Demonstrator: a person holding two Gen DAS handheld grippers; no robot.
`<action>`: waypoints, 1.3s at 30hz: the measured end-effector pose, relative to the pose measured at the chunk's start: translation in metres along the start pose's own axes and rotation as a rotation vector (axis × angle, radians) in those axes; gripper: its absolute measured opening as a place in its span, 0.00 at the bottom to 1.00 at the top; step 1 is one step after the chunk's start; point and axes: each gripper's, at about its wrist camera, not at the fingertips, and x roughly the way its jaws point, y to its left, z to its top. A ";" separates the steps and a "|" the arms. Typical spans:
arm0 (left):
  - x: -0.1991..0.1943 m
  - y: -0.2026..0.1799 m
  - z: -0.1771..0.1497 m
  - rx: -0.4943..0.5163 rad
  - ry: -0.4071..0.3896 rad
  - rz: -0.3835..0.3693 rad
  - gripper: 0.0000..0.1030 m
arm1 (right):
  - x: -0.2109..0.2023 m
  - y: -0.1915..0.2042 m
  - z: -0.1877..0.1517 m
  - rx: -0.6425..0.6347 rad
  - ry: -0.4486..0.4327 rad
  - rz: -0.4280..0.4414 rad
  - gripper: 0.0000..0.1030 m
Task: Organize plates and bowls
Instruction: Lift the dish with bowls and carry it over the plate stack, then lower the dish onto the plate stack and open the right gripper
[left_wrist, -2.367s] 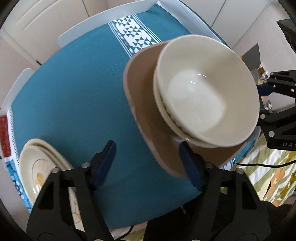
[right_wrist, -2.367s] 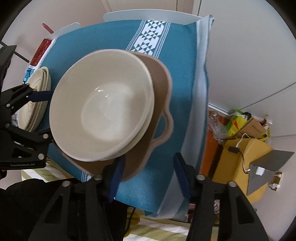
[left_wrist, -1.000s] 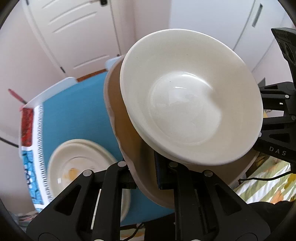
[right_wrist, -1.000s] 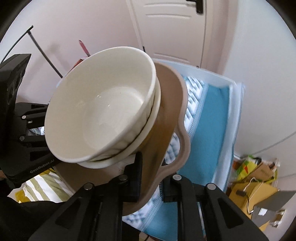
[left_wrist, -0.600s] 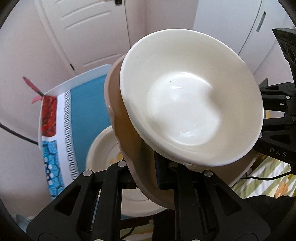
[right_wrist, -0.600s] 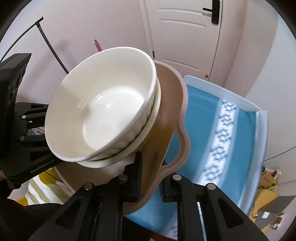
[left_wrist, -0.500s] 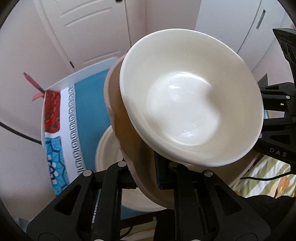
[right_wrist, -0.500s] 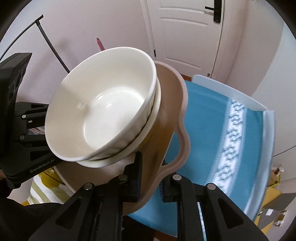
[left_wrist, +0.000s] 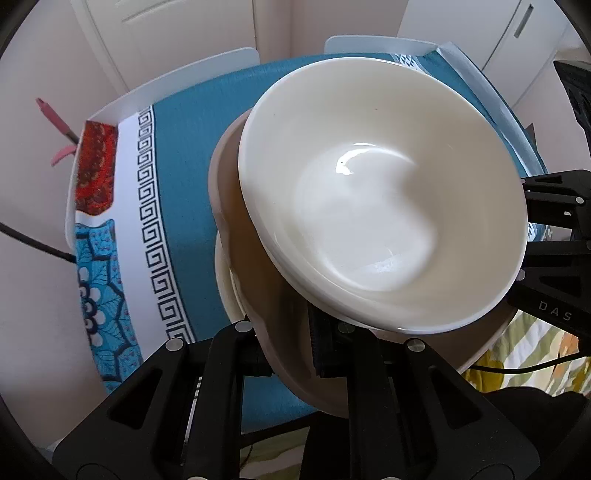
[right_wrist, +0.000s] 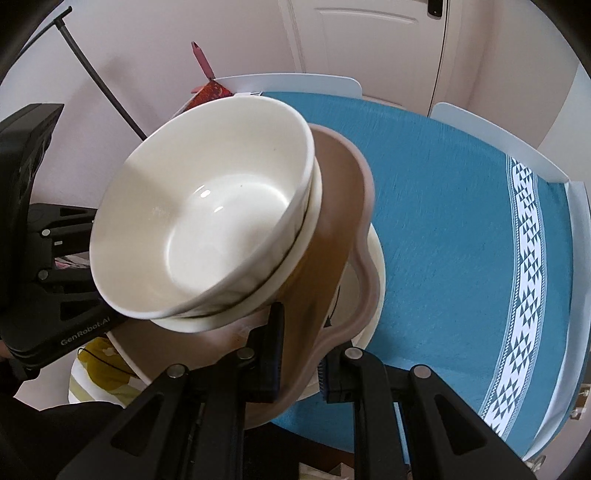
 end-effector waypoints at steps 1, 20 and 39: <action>0.001 0.000 0.000 0.001 -0.001 0.000 0.11 | 0.002 -0.001 0.000 -0.001 0.000 -0.003 0.14; 0.014 -0.010 -0.006 -0.021 0.002 0.031 0.13 | 0.018 -0.002 -0.004 0.005 -0.004 -0.030 0.14; -0.015 -0.012 0.001 0.075 0.047 0.095 0.26 | -0.001 -0.012 0.006 0.080 0.073 -0.013 0.14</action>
